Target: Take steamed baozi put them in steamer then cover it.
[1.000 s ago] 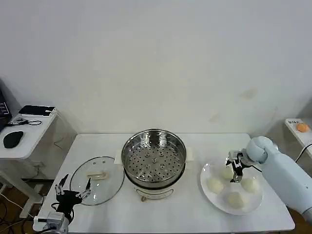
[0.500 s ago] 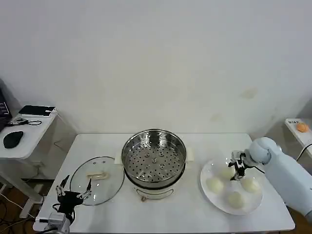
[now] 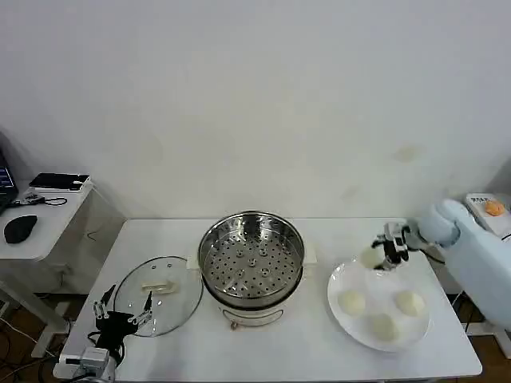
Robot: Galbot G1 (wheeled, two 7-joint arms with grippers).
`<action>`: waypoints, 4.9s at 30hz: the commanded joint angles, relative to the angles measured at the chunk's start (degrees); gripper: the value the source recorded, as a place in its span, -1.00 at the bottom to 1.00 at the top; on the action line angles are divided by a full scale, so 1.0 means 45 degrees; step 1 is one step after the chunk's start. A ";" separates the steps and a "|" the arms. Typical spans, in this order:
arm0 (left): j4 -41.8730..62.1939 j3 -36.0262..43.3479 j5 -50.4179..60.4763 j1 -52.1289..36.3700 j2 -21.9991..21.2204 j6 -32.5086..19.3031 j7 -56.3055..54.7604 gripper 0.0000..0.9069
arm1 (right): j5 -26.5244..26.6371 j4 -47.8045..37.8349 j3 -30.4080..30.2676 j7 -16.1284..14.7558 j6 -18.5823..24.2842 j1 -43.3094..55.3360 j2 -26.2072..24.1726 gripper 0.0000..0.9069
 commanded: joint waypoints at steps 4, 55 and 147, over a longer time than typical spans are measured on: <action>0.0007 0.0029 0.0003 0.0060 -0.0005 -0.0050 -0.0068 1.00 | 0.2442 0.0412 -0.3077 0.0057 -0.0575 0.4292 0.0828 0.49; 0.0222 0.0048 0.0250 0.0592 -0.0728 0.0124 0.0140 1.00 | -0.6691 -0.1762 -0.5794 0.0935 1.1119 0.4602 0.6798 0.49; -0.0787 0.0159 -0.0937 0.0494 -0.0606 0.0824 -0.0359 1.00 | 0.5122 0.3663 -0.5187 -0.0510 -0.4447 0.4600 -0.2618 1.00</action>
